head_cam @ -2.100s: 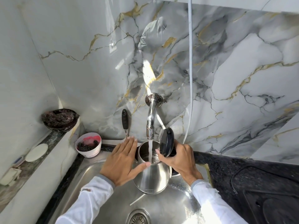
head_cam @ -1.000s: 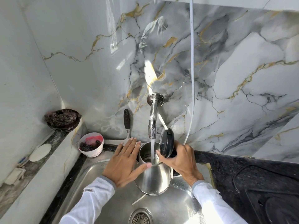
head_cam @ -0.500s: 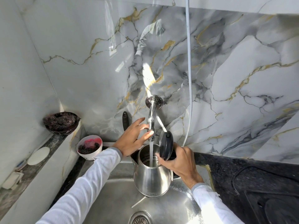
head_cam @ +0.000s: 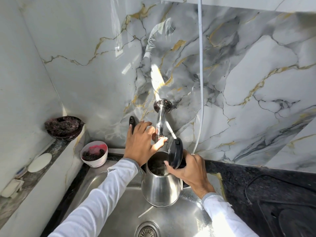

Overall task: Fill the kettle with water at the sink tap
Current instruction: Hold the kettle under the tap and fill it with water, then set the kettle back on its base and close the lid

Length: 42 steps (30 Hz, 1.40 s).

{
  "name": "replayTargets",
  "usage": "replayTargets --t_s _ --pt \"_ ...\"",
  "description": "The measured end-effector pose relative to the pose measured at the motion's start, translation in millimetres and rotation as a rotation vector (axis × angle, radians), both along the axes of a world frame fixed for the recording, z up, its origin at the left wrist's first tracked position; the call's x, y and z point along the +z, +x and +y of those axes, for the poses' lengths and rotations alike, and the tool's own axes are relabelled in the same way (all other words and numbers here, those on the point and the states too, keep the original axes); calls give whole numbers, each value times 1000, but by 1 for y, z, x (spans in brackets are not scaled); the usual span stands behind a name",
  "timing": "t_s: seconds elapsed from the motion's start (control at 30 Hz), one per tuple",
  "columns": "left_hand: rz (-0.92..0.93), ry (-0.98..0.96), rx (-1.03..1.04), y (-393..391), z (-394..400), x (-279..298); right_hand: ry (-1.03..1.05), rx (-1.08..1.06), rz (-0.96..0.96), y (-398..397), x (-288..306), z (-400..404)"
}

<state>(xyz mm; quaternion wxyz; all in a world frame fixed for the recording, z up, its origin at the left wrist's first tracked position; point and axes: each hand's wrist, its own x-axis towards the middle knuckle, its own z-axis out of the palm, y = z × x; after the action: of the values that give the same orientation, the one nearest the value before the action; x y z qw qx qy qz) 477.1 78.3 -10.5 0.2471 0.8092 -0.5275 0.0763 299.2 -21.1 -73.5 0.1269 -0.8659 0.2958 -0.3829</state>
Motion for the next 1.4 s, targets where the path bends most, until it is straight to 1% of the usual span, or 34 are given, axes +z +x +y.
replayTargets --t_s 0.1,0.2,0.33,0.5,0.63,0.8,0.97,1.07,1.17,1.4 --pt "-162 45 58 -5 10 0 7 10 8 -2 0 1" --pt "-230 10 54 -8 28 -2 -3 9 19 -4 1 3" --pt "-328 96 58 -11 59 -7 13 0 40 -13 3 7" --pt "-326 221 28 -41 86 -12 71 10 74 -35 14 19" --pt "-329 314 -8 -79 94 -15 19 24 14 -64 31 25" --pt "-378 330 -63 -126 88 -10 -6 -26 -26 -110 41 21" --pt "-381 427 -63 -182 69 -4 -23 -1 -78 -171 46 6" --pt "-326 366 -50 -227 55 -2 -48 -14 -87 -214 50 -9" --pt "-312 313 -49 -275 37 -3 -51 -36 -87 -260 54 -26" --pt "-282 291 -56 -381 -21 -7 -78 -68 -91 -368 55 -80"
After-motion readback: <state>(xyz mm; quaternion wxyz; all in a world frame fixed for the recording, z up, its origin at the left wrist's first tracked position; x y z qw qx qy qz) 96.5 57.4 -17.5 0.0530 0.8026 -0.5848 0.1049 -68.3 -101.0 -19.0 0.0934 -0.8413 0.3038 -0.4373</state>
